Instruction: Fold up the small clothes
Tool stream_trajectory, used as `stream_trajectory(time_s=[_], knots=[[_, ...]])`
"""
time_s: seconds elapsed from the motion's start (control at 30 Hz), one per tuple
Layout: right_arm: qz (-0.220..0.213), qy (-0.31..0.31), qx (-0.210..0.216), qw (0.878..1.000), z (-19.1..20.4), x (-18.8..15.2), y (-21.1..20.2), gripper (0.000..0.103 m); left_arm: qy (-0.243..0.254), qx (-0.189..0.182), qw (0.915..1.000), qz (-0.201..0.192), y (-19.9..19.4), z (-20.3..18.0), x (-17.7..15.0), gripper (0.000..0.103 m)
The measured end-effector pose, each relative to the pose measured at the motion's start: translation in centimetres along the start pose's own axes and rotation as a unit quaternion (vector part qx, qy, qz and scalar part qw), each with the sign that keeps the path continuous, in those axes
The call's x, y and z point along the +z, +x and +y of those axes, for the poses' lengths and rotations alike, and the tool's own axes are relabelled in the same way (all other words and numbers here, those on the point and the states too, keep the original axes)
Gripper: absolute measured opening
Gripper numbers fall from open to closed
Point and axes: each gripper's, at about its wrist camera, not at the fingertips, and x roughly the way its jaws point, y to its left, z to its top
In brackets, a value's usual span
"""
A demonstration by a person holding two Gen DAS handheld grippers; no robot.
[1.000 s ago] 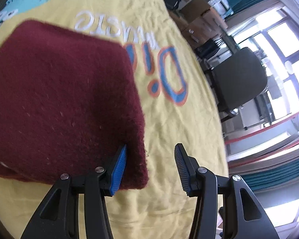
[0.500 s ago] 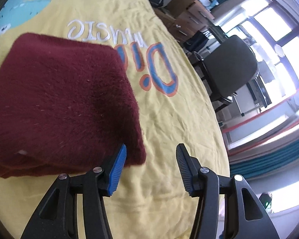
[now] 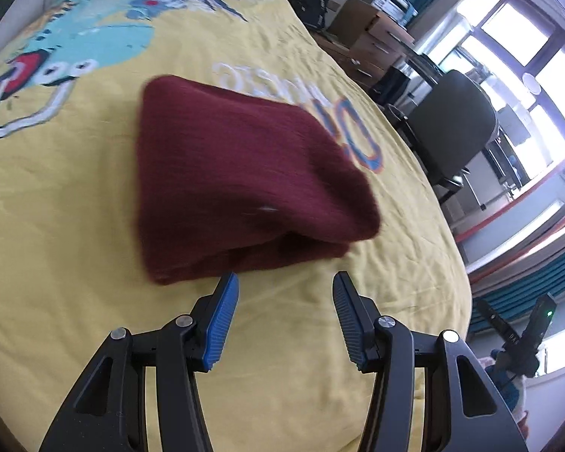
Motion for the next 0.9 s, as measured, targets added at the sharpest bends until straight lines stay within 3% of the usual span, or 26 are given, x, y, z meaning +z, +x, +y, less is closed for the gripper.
stream_trajectory(time_s=[0.37, 0.63, 0.9], knots=[[0.020, -0.110, 0.086, 0.990, 14.0, 3.9, 5.7, 0.081, -0.012, 0.030, 0.9989, -0.034, -3.0, 5.5, 1.9, 0.046], [0.034, -0.188, 0.146, 0.971, 23.3, 6.8, 11.0, 0.081, 0.011, 0.034, 0.9988, -0.032, 0.1, 6.0, 5.1, 0.046], [0.071, -0.246, 0.134, 0.957, 26.9, 6.1, 18.2, 0.081, 0.051, 0.050, 0.9974, -0.011, 5.6, 5.8, 6.4, 0.046]])
